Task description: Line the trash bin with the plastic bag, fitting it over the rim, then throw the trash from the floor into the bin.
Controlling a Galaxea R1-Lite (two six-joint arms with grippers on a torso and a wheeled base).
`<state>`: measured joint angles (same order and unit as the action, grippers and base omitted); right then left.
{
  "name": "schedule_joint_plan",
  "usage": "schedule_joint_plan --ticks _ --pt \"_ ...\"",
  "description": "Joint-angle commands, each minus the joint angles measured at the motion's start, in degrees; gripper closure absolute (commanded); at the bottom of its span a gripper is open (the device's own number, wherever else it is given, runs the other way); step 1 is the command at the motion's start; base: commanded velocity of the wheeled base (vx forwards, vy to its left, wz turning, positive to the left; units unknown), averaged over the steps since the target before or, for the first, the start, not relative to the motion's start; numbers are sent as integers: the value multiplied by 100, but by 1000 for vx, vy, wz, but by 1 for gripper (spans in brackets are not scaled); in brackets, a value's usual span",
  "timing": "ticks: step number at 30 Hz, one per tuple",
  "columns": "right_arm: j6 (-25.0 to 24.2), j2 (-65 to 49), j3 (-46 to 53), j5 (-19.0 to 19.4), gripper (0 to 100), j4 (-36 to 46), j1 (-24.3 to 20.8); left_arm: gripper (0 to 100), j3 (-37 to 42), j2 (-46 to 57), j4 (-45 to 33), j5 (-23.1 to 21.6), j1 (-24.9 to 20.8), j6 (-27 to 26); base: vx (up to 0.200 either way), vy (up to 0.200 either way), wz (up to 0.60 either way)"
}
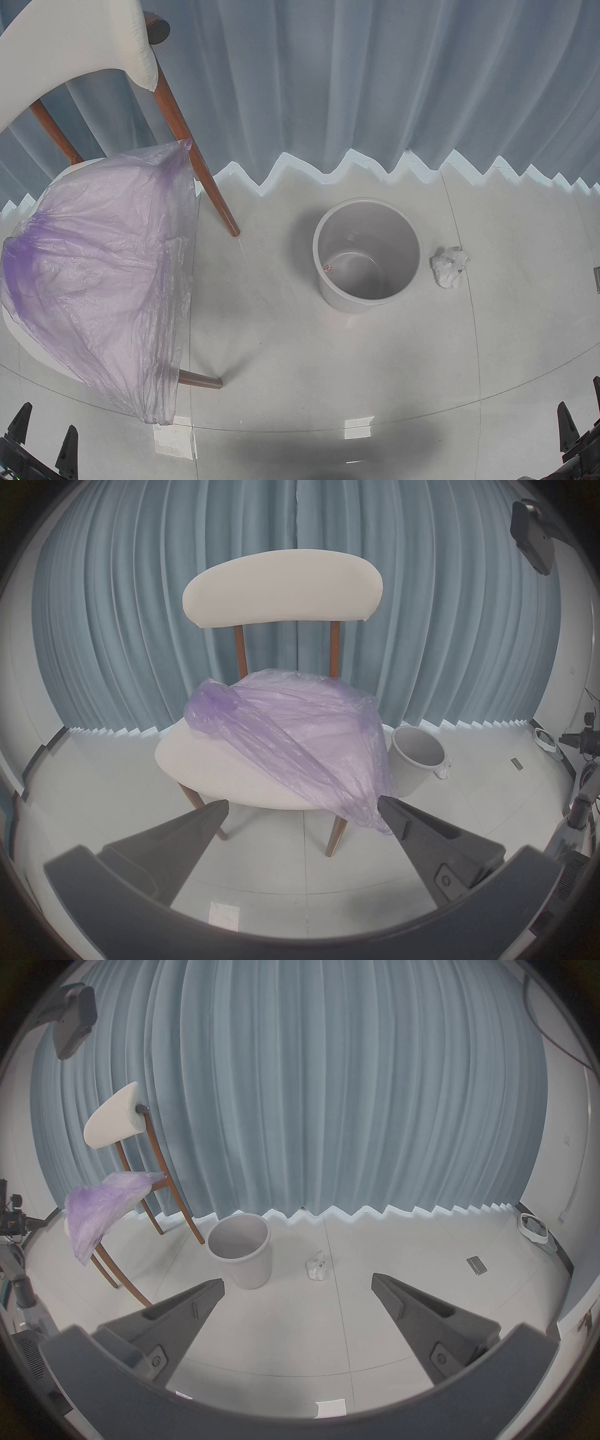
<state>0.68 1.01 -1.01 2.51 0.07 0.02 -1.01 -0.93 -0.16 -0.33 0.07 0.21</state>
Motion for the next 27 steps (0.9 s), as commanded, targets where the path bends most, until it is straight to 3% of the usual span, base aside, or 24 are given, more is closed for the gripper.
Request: schedule_joint_plan --ticks 1,13,15,19,24,27 --pt "2 -92 101 4 0 1 -2 0 101 75 7 -2 10 6 0 0 0" --pt "2 -92 101 4 0 1 -2 0 101 93 148 -20 10 -21 0 0 0" --pt "2 -92 101 4 0 1 -2 0 101 84 1158 -55 10 -47 0 0 0" --pt "2 -92 101 4 0 1 6 0 101 84 1457 -565 19 -214 0 0 0" --pt "2 -92 101 4 0 1 6 0 66 84 1615 -644 10 -188 0 0 0" --pt "2 -92 101 4 0 1 6 0 -444 -153 1756 -846 -69 -188 0 0 0"
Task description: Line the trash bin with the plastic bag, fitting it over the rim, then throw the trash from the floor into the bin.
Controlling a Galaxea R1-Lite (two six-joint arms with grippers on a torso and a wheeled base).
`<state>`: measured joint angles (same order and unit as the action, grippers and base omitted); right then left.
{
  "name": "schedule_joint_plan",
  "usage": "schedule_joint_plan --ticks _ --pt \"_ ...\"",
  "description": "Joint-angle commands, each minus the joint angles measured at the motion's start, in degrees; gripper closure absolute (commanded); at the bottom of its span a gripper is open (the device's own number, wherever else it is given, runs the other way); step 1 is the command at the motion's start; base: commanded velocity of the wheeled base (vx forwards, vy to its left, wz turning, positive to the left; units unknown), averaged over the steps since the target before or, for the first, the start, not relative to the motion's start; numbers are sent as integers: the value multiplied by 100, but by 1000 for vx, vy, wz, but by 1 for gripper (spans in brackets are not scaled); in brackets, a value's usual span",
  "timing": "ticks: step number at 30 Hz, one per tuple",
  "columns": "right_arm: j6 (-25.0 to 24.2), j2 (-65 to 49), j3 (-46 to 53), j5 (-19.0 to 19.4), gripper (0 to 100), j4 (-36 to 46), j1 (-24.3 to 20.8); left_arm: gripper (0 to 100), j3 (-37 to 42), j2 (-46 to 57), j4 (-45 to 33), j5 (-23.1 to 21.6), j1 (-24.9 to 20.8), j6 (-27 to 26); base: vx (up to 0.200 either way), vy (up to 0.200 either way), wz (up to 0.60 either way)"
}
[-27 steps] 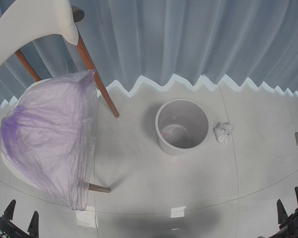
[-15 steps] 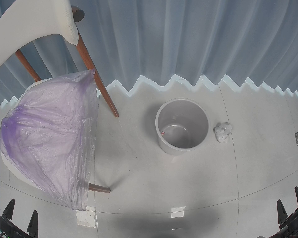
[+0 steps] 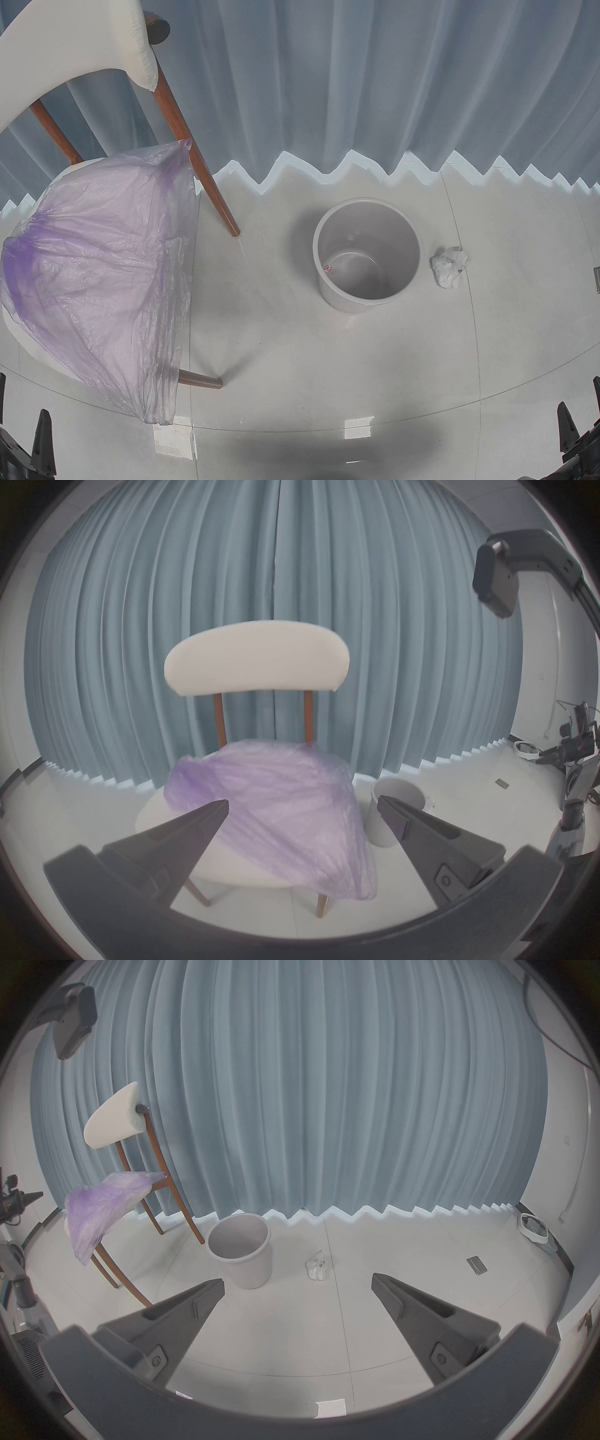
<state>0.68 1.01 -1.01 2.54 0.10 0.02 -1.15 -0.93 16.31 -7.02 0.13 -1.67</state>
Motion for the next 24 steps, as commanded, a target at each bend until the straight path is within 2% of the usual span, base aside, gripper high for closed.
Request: schedule_joint_plan --ticks 1,4,9,11,12,17,24 --pt "2 -92 101 1 0 -1 -2 0 -562 -259 100 -229 -101 0 0 0 0" --pt "2 -92 101 1 0 -1 6 0 -1687 -1445 136 -440 -303 18 0 0 0" --pt "2 -92 101 1 0 -1 -2 0 -2759 -2843 127 -476 -796 -35 0 0 0" --pt "2 -92 101 1 0 -1 6 0 -2909 -3063 127 -502 -875 -53 0 0 0" --pt "2 -92 101 1 0 -1 -2 0 -3173 -3476 118 -660 -1042 -123 0 0 0" --pt "2 -92 101 1 0 -1 -2 0 -3603 -4223 74 -1398 -1701 -185 0 0 0" --pt "2 -92 101 1 0 -1 -2 0 -3937 -5436 74 -1381 -1859 -791 0 0 0"
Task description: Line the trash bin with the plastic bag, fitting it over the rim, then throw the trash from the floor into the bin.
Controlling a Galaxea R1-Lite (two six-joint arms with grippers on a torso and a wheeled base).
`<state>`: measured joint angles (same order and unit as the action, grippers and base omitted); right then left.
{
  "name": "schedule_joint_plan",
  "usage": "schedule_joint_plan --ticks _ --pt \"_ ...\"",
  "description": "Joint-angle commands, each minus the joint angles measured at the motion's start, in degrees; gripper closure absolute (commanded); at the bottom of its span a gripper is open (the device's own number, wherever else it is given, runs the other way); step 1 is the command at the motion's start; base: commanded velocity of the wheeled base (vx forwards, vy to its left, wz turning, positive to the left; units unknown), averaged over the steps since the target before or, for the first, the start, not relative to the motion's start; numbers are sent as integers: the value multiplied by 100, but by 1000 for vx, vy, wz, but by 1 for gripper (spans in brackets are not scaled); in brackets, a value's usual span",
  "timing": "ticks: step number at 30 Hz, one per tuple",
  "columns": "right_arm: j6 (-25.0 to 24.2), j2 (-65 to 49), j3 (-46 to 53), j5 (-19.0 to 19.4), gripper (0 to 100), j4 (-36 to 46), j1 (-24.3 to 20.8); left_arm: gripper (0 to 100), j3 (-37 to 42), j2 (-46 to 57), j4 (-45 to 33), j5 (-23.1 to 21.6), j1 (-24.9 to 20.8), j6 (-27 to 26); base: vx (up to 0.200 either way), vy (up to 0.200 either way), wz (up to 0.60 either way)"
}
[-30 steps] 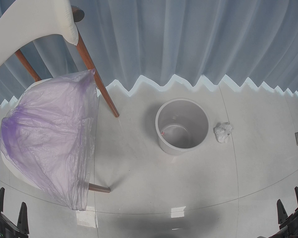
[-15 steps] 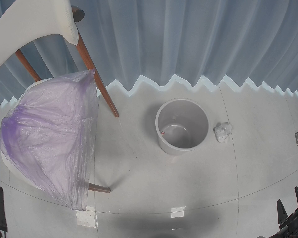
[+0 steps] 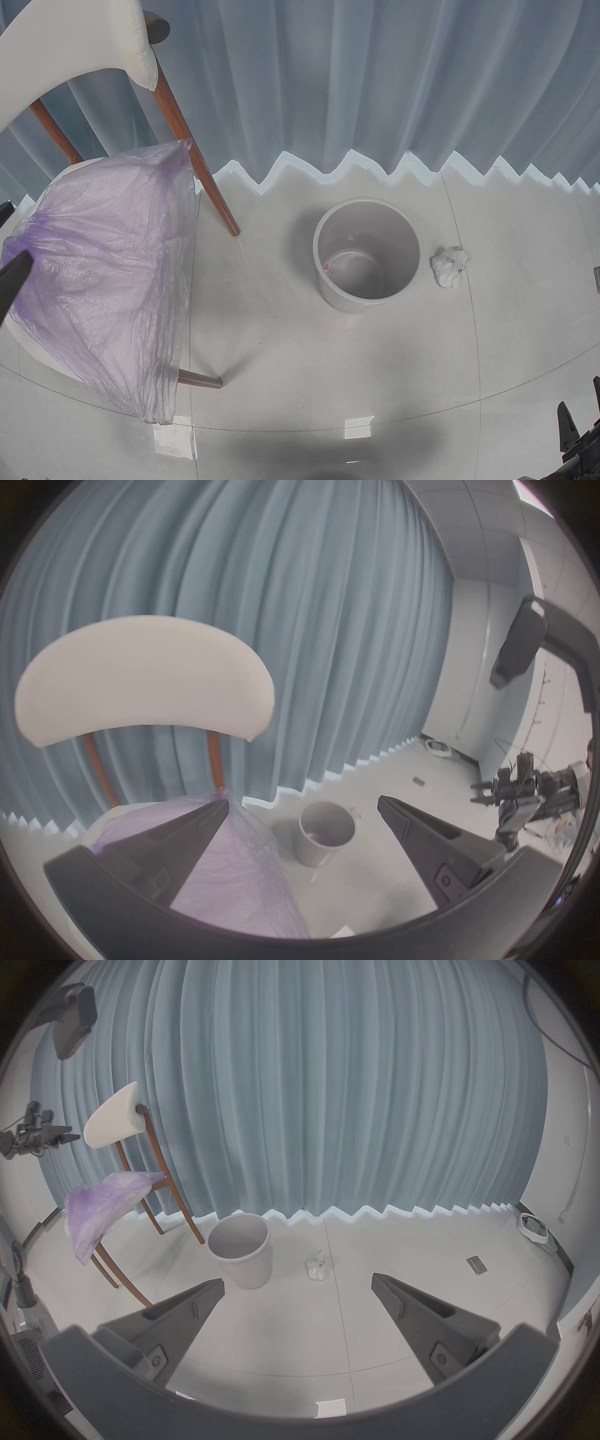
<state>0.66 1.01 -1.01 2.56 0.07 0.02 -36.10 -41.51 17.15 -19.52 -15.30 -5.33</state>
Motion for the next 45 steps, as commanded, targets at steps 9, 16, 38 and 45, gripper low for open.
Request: schedule_joint_plan --ticks 9,16,38,45 --pt "4 -92 101 -1 0 1 6 0 -504 -1993 -10 660 -1107 -1761 0 0 0" --pt "4 -92 101 -1 0 1 6 0 -609 -2388 25 2866 -2548 -1788 0 0 0" --pt "4 -92 101 -1 0 1 -2 0 -495 -3083 157 7278 -3656 -3396 0 0 0" --pt "4 -92 101 -1 0 1 -2 0 -29 -3671 1071 7586 -3708 -3501 0 0 0"
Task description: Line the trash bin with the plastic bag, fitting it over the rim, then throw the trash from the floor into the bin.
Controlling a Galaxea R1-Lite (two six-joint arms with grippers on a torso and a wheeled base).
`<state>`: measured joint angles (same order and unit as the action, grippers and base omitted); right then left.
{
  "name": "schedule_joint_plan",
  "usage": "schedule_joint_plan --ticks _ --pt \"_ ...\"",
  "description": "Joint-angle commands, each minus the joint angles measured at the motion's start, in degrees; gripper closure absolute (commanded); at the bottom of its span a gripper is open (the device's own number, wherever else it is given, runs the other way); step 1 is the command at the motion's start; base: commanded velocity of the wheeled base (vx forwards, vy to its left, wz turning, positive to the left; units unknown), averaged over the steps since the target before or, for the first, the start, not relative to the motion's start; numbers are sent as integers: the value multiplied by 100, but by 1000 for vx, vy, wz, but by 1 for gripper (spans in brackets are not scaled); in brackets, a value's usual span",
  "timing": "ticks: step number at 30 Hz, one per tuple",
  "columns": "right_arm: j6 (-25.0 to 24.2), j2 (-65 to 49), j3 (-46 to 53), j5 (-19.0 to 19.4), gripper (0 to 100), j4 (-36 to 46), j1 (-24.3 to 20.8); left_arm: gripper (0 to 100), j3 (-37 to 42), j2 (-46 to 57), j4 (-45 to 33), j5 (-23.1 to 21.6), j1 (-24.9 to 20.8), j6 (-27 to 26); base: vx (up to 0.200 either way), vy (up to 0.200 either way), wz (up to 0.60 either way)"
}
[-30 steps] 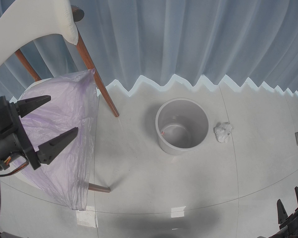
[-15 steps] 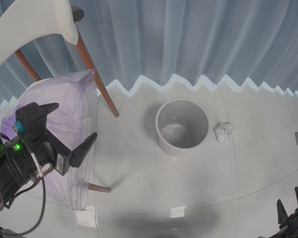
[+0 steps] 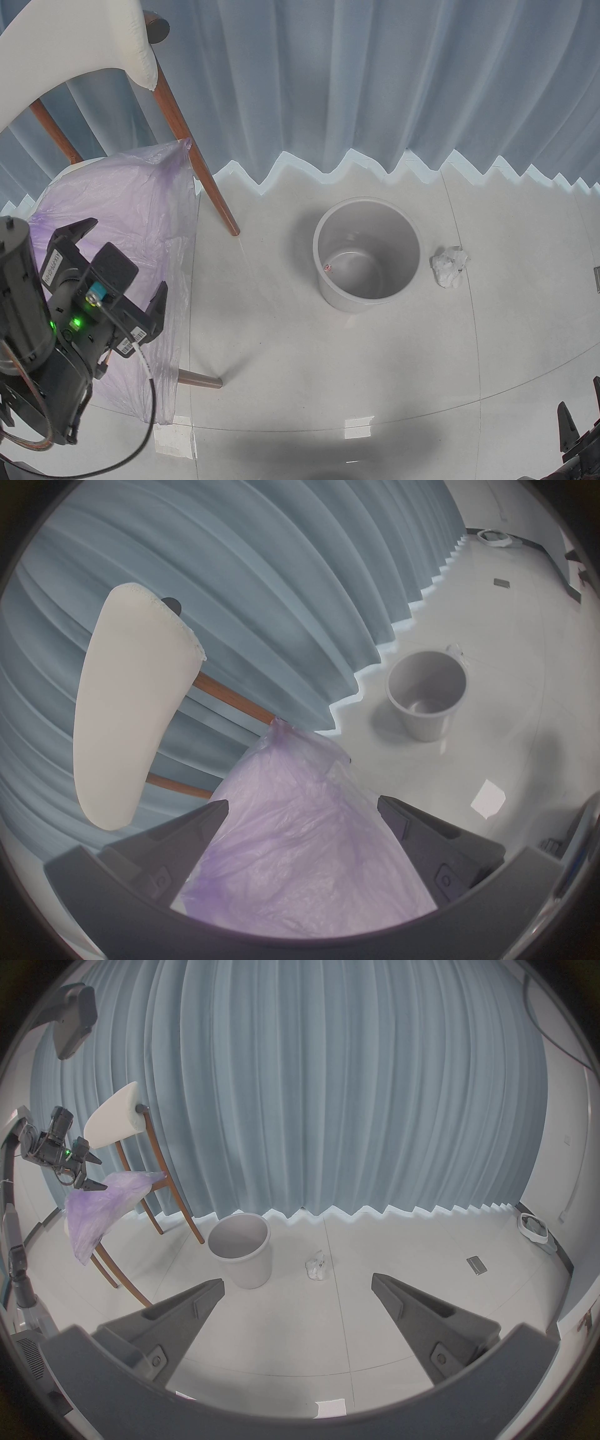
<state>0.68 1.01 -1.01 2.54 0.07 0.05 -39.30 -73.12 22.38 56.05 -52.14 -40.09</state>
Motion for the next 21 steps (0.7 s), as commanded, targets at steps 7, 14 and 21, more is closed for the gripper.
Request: schedule_joint_plan --ticks 7,14,21 --pt "2 -92 101 1 0 1 -5 0 590 -1345 1849 37 -16 -51 0 0 0" --pt "2 -92 101 1 0 1 4 0 836 -1837 2868 64 274 -1009 0 0 0" --pt "2 -92 101 1 0 1 -5 0 968 -2514 4635 55 696 -1976 0 0 0"
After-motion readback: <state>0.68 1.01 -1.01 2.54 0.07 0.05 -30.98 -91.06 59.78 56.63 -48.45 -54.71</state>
